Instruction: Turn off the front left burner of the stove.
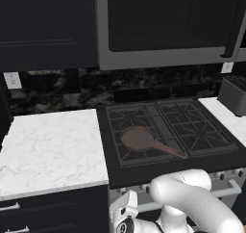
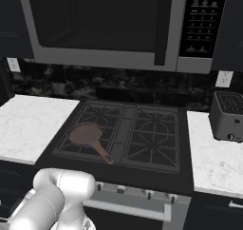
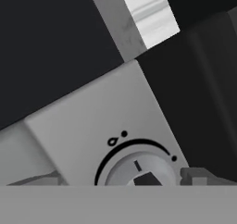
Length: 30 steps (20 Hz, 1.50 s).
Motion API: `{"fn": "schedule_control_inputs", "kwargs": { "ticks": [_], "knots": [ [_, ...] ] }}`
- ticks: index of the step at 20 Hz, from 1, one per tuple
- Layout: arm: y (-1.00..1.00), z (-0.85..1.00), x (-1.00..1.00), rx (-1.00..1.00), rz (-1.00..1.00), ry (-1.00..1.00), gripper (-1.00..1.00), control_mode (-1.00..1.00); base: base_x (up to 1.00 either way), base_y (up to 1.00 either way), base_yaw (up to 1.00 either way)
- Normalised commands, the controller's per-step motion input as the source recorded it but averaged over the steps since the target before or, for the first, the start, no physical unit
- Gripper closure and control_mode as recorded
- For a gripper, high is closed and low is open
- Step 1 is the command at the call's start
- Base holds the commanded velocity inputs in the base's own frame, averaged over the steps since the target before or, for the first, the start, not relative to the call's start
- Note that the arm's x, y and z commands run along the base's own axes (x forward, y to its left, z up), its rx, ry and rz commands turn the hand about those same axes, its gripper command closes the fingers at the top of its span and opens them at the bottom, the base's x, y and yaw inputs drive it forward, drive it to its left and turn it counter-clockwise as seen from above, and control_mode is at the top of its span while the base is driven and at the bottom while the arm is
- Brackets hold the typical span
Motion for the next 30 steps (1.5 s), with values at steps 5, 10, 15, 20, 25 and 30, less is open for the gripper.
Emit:
{"fn": "schedule_control_inputs", "kwargs": {
  "ticks": [5,10,15,20,25,30],
  "knots": [
    [-0.02,-0.07,0.05,0.0,0.02,0.01,1.0,-1.0,0.0,0.0,0.0],
    [-0.21,-0.04,0.01,0.24,0.0,0.02,1.0,-1.0,0.0,0.0,0.0],
    [-0.36,0.04,0.01,0.41,0.0,0.03,1.0,-1.0,0.0,0.0,0.0],
    [-0.45,0.03,0.0,0.44,0.03,0.0,1.0,-1.0,0.0,0.0,0.0],
    [-0.26,0.01,0.0,0.4,0.04,0.0,1.0,-1.0,0.0,0.0,0.0],
    [-0.12,0.1,0.0,0.33,0.09,-0.02,1.0,-1.0,0.0,0.0,0.0]
  ]
}}
